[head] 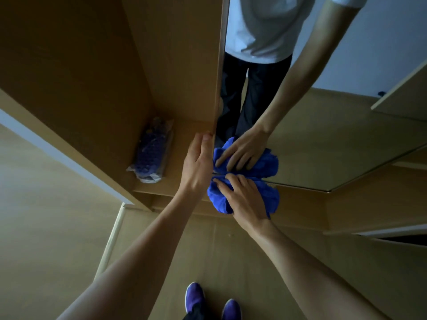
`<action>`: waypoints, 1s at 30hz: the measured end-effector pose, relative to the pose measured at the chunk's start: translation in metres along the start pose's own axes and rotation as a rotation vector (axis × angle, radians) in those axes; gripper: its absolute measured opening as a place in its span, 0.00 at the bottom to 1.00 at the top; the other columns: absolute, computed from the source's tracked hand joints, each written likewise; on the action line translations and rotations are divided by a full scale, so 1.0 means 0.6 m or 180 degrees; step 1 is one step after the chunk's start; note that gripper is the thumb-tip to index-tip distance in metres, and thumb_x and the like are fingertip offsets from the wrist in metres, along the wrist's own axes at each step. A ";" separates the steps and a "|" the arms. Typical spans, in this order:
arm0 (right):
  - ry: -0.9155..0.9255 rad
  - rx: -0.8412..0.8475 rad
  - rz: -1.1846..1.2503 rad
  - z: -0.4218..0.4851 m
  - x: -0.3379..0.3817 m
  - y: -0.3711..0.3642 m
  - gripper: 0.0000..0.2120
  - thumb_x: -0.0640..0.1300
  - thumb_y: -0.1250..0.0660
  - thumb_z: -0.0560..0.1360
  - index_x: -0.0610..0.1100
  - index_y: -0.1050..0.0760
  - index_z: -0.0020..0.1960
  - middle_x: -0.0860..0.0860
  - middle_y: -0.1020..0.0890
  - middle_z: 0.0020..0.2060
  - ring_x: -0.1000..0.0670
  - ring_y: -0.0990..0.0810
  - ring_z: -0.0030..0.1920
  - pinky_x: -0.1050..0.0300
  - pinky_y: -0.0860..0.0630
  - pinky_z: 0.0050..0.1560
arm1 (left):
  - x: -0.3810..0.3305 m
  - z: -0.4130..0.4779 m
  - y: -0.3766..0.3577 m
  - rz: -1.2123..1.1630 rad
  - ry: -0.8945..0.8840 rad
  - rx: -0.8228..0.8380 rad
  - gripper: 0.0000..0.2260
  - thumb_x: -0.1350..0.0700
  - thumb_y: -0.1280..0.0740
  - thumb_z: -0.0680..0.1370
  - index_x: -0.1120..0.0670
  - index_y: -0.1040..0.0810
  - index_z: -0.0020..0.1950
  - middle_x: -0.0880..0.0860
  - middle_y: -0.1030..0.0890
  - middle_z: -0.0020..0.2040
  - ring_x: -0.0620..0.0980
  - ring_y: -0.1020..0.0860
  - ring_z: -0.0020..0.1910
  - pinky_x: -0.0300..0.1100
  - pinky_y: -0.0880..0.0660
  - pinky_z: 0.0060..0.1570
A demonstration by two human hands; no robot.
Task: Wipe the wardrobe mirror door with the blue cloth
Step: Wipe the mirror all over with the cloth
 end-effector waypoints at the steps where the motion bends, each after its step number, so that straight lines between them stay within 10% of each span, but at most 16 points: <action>1: -0.0017 0.0101 0.0093 -0.004 -0.004 0.014 0.30 0.36 0.27 0.71 0.49 0.27 0.72 0.46 0.22 0.59 0.43 0.23 0.53 0.47 0.24 0.55 | -0.005 -0.003 0.001 0.0011 0.0043 0.0044 0.12 0.45 0.46 0.86 0.43 0.24 0.51 0.48 0.18 0.53 0.48 0.21 0.55 0.51 0.25 0.62; 4: -0.0125 0.0137 0.0144 -0.013 -0.020 0.078 0.30 0.36 0.29 0.71 0.49 0.29 0.72 0.47 0.23 0.58 0.43 0.24 0.53 0.47 0.25 0.55 | -0.036 -0.012 0.005 -0.0005 0.0022 0.0127 0.15 0.42 0.46 0.85 0.47 0.23 0.52 0.58 0.19 0.60 0.56 0.21 0.61 0.53 0.24 0.63; 8: -0.0155 -0.0176 -0.0025 -0.014 -0.031 0.197 0.29 0.41 0.28 0.71 0.50 0.29 0.70 0.48 0.22 0.57 0.44 0.23 0.51 0.47 0.24 0.50 | -0.122 -0.031 0.006 -0.0014 -0.0321 -0.0018 0.14 0.40 0.46 0.83 0.42 0.24 0.47 0.44 0.22 0.45 0.47 0.23 0.45 0.31 0.27 0.41; 19: 0.0058 -0.0979 -0.0242 -0.018 -0.010 0.499 0.28 0.45 0.32 0.76 0.44 0.31 0.75 0.45 0.23 0.63 0.43 0.23 0.57 0.47 0.25 0.54 | -0.338 -0.077 0.005 0.0017 -0.1206 -0.0117 0.12 0.41 0.38 0.80 0.43 0.28 0.61 0.49 0.22 0.58 0.49 0.22 0.58 0.58 0.23 0.60; 30: 0.0147 -0.2118 -0.0800 -0.024 -0.014 0.780 0.21 0.39 0.37 0.79 0.40 0.28 0.72 0.45 0.20 0.58 0.43 0.22 0.53 0.45 0.26 0.54 | -0.591 -0.111 0.014 0.0091 -0.2524 -0.0285 0.13 0.55 0.33 0.81 0.44 0.26 0.65 0.40 0.25 0.60 0.32 0.29 0.62 0.39 0.26 0.61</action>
Point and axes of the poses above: each hand's wrist, its own z-axis towards the middle knuckle, its own y-axis out of the back of the hand, x = y × z, the point moved 4 cm from there along z, towards the middle knuckle
